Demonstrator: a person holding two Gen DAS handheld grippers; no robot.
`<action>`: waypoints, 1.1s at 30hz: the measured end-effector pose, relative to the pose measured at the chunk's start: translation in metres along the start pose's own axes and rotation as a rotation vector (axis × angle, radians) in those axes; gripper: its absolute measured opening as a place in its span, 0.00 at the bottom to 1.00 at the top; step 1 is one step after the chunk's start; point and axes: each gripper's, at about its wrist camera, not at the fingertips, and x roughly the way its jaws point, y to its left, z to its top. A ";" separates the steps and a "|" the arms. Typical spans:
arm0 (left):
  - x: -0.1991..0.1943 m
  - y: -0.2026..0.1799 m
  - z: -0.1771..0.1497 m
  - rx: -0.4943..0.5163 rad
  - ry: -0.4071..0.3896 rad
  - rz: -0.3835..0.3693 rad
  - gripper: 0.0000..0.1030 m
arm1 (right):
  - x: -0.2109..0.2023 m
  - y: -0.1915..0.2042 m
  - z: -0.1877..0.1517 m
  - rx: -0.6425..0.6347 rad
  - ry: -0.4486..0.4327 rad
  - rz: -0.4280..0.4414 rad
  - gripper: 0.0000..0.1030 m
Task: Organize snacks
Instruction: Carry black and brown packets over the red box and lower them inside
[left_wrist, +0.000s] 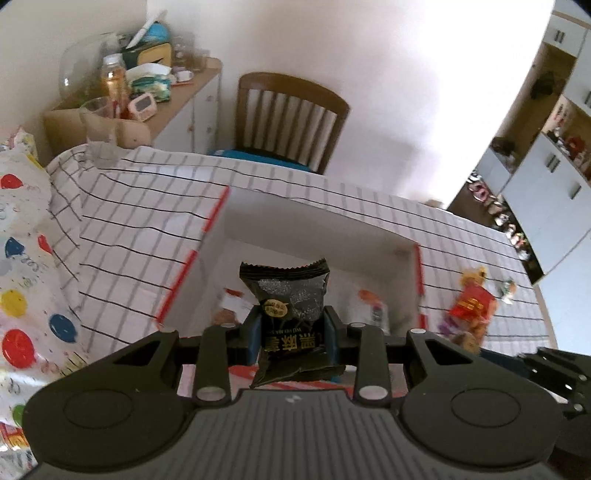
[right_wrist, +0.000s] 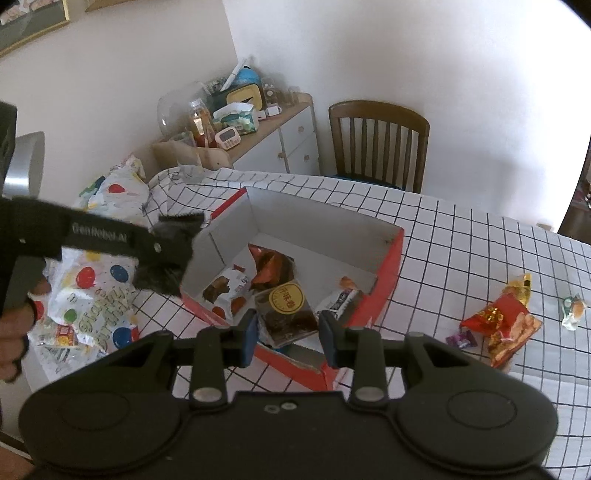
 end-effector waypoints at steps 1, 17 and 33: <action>0.005 0.005 0.002 -0.001 0.005 0.005 0.32 | 0.004 0.002 0.001 0.000 0.002 -0.005 0.33; 0.093 0.026 0.024 0.014 0.091 0.093 0.32 | 0.086 0.010 0.022 0.009 0.045 -0.052 0.33; 0.160 0.016 0.029 0.048 0.167 0.163 0.32 | 0.149 0.006 0.025 -0.027 0.147 -0.114 0.33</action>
